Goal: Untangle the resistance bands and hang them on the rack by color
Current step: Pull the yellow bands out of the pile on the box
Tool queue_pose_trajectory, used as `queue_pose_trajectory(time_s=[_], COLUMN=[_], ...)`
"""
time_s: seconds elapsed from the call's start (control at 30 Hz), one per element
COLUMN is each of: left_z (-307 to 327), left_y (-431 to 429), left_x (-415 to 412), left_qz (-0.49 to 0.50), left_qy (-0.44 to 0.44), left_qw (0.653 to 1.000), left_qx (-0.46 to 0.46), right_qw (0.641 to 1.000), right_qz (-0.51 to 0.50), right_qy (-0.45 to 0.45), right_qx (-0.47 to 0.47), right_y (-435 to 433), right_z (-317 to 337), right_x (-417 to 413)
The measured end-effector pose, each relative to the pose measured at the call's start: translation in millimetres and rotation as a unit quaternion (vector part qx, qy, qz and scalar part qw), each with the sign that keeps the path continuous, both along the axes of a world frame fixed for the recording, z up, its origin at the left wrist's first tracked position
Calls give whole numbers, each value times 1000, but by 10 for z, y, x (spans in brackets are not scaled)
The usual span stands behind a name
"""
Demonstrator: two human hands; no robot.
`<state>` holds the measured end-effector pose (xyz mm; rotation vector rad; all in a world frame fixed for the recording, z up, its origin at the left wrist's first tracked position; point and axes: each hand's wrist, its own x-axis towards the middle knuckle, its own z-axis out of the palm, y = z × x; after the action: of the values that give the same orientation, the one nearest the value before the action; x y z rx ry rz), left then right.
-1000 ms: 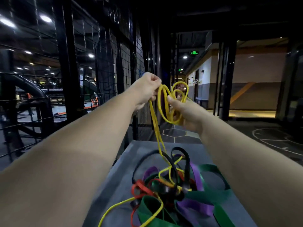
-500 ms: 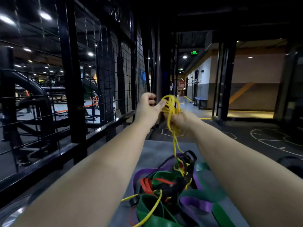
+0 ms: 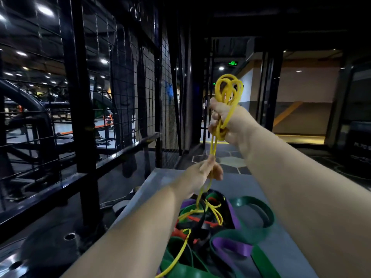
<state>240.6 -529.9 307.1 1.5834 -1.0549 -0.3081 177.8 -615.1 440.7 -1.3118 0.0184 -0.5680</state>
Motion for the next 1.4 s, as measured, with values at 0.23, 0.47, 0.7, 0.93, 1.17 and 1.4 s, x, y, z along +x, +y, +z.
queue_pose_trajectory(time_s=[0.23,0.47,0.7,0.93,1.17,1.4], left_z=[87,891,1012,794,527,60], left_y=[187,265,270,233,184,91], left_x=[201,118,58,108,129,281], left_qz=[114,131,145,221,232,134], left_qy=[62,94,-23,-89,-10,-57], left_qw=[989,974,985,966,946,985], left_qx=[-73,-159,-94,-100,-224,93], right_qw=[996,968,980,946,956,998], right_qz=[-72,19,103,-56,-88,-58], right_qy=[24,126,31,135,131,6], right_qx=[-45,-216,-165,-288,-247,-26], right_y=[-310,-162,72,28,-5,-80], right_z=[-80,-476,-569,-639,-543,-239], right_x=[-72,-58,64,136,114,112])
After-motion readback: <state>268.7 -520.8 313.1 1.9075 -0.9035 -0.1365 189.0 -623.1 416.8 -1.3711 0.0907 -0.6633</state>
